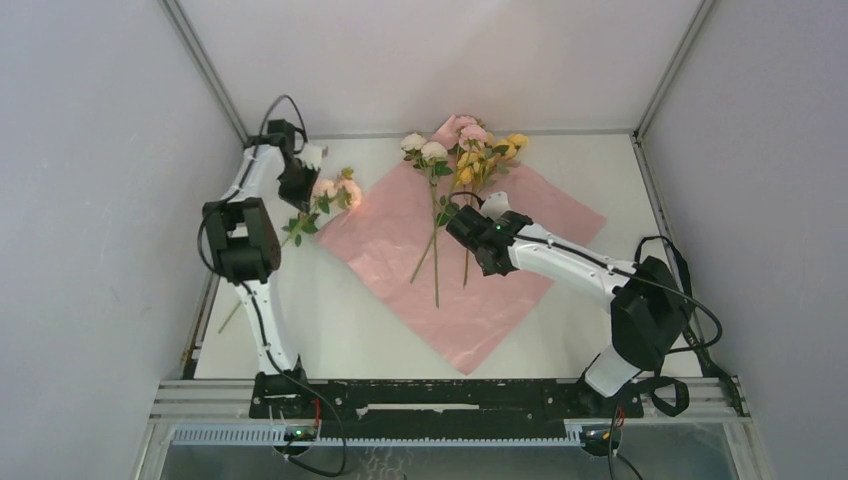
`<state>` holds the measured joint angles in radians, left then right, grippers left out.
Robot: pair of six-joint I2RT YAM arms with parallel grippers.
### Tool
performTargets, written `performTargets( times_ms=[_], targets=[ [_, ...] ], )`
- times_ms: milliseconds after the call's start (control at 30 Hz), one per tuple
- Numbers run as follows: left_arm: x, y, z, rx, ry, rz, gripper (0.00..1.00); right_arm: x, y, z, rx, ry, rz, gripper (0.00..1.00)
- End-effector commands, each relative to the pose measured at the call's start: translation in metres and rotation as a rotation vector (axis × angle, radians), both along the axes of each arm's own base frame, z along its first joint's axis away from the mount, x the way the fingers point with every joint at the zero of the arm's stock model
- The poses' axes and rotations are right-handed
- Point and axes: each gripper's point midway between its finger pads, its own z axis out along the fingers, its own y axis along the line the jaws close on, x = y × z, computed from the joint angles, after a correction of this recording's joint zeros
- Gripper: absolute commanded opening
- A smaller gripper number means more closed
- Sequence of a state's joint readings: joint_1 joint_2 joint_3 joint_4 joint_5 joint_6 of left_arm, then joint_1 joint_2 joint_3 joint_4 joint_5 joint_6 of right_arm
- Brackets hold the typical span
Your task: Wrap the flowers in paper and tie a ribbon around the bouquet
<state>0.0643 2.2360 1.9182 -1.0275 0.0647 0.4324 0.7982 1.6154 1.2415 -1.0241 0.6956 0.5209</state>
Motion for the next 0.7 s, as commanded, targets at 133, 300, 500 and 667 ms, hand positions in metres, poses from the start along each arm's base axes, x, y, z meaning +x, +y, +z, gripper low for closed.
performTargets(
  times_ms=[133, 300, 500, 667],
  targets=[
    [-0.001, -0.063, 0.265, -0.498, -0.642, 0.103, 0.0, 0.012, 0.097, 0.062, 0.432, -0.162, 0.316, 0.8],
    [-0.048, -0.13, 0.331, -0.935, -0.65, 0.076, 0.0, -0.014, 0.23, 0.152, 1.025, -0.218, 0.782, 1.0],
    [-0.099, -0.192, 0.347, -1.081, -0.683, -0.059, 0.0, -0.008, 0.312, 0.233, 1.448, -0.27, 0.89, 1.0],
    [-0.116, -0.212, 0.337, -1.084, -0.714, -0.109, 0.0, 0.017, 0.337, 0.22, 1.635, -0.189, 0.73, 1.0]
  ],
)
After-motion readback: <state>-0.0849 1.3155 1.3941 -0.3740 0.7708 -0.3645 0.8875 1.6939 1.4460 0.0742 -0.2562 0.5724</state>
